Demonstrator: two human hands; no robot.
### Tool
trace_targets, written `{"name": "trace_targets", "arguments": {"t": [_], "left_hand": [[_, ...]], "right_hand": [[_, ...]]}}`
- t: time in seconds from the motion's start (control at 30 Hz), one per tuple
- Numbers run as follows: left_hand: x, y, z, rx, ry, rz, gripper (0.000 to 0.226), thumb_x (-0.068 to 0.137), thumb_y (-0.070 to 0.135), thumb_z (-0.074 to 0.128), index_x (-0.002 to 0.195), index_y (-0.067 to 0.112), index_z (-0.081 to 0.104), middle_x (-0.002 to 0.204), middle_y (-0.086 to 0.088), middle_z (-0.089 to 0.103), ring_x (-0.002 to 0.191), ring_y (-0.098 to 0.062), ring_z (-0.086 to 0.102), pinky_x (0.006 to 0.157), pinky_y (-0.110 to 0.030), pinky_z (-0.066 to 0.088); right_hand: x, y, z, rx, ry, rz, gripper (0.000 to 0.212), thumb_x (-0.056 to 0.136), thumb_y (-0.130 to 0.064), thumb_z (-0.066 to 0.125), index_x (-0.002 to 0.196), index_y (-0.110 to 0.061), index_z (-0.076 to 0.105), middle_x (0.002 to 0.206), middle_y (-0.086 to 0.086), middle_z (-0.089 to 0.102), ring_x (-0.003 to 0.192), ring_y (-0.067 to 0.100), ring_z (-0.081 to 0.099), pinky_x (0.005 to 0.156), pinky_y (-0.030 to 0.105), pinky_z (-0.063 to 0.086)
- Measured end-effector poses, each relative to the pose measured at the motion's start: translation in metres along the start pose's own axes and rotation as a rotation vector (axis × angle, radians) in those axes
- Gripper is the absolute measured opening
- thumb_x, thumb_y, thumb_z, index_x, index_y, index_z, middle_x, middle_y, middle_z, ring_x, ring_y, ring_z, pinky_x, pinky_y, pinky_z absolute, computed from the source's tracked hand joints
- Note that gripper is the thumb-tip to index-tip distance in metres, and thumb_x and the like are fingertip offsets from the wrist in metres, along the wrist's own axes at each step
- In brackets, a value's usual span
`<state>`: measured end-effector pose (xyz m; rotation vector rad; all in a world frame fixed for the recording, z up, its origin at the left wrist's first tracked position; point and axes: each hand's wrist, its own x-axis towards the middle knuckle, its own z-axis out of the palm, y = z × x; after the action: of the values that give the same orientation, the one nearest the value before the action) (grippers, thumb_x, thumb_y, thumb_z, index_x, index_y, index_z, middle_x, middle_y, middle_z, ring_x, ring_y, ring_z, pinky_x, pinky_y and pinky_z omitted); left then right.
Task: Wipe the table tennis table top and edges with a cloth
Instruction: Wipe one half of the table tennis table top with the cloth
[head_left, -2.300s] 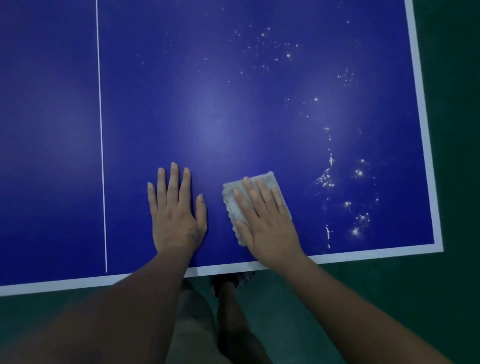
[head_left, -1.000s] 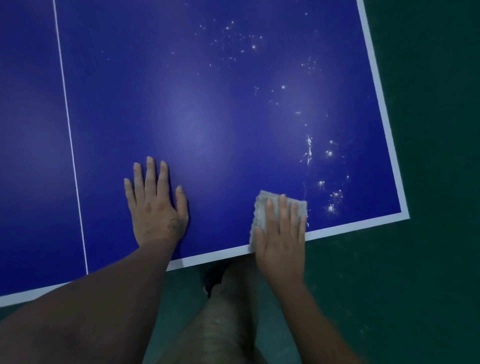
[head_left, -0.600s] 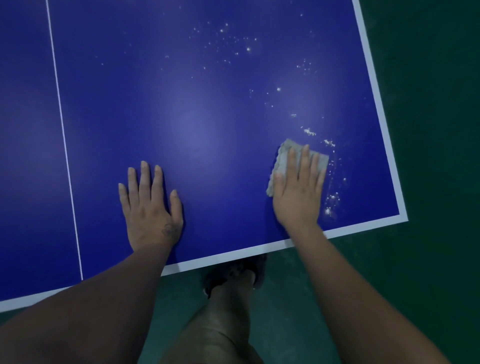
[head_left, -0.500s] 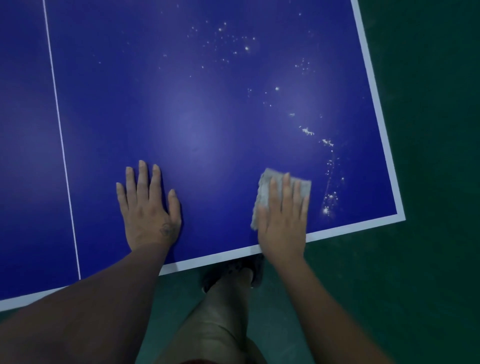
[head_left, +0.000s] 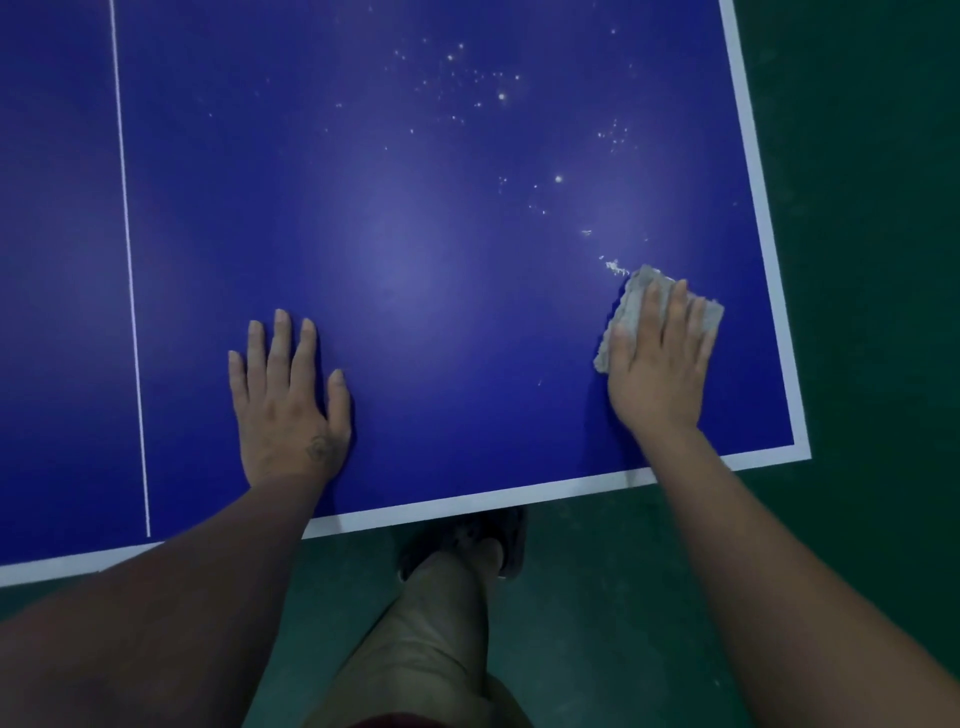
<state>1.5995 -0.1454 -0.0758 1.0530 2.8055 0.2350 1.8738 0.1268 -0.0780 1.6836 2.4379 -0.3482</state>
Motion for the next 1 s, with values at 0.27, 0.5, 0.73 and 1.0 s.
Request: {"name": "trace_targets", "arguments": {"t": [0.27, 0.5, 0.73, 1.0], "left_hand": [[-0.001, 0.002, -0.002, -0.011, 0.012, -0.002, 0.067, 0.11, 0.047, 0.033, 0.17, 0.015, 0.03, 0.18, -0.007, 0.018, 0.168, -0.027, 0.006, 0.136, -0.052, 0.006], [-0.007, 0.017, 0.004, 0.059, 0.002, -0.07, 0.066, 0.112, 0.04, 0.026, 0.169, 0.006, 0.028, 0.179, -0.015, 0.02, 0.167, -0.035, 0.012, 0.135, -0.057, 0.01], [-0.043, 0.156, 0.029, -0.049, 0.013, -0.214, 0.07, 0.111, 0.043, 0.034, 0.17, 0.006, 0.026, 0.179, -0.014, 0.018, 0.167, -0.034, 0.01, 0.135, -0.056, 0.008], [-0.043, 0.175, 0.047, 0.035, -0.009, -0.305, 0.076, 0.111, 0.05, 0.028, 0.173, 0.008, 0.013, 0.182, -0.012, 0.003, 0.168, -0.03, -0.001, 0.135, -0.058, 0.005]], "right_hand": [[-0.146, -0.039, 0.039, -0.032, -0.021, -0.312, 0.069, 0.112, -0.042, 0.036, 0.172, -0.016, 0.012, 0.179, 0.014, 0.003, 0.165, 0.037, 0.005, 0.131, 0.062, 0.014], [-0.021, -0.053, 0.012, -0.06, 0.014, -0.448, 0.066, 0.113, -0.048, 0.023, 0.172, -0.023, 0.006, 0.18, 0.006, -0.001, 0.166, 0.028, -0.002, 0.134, 0.054, 0.005], [-0.078, -0.013, 0.015, -0.016, -0.007, -0.456, 0.065, 0.115, -0.043, 0.029, 0.172, -0.02, 0.01, 0.18, 0.008, 0.001, 0.166, 0.031, 0.001, 0.132, 0.058, 0.014], [-0.024, 0.124, -0.009, -0.056, 0.012, -0.231, 0.063, 0.114, -0.04, 0.024, 0.172, -0.018, 0.014, 0.18, 0.009, 0.006, 0.166, 0.029, 0.003, 0.131, 0.061, 0.012]]}}
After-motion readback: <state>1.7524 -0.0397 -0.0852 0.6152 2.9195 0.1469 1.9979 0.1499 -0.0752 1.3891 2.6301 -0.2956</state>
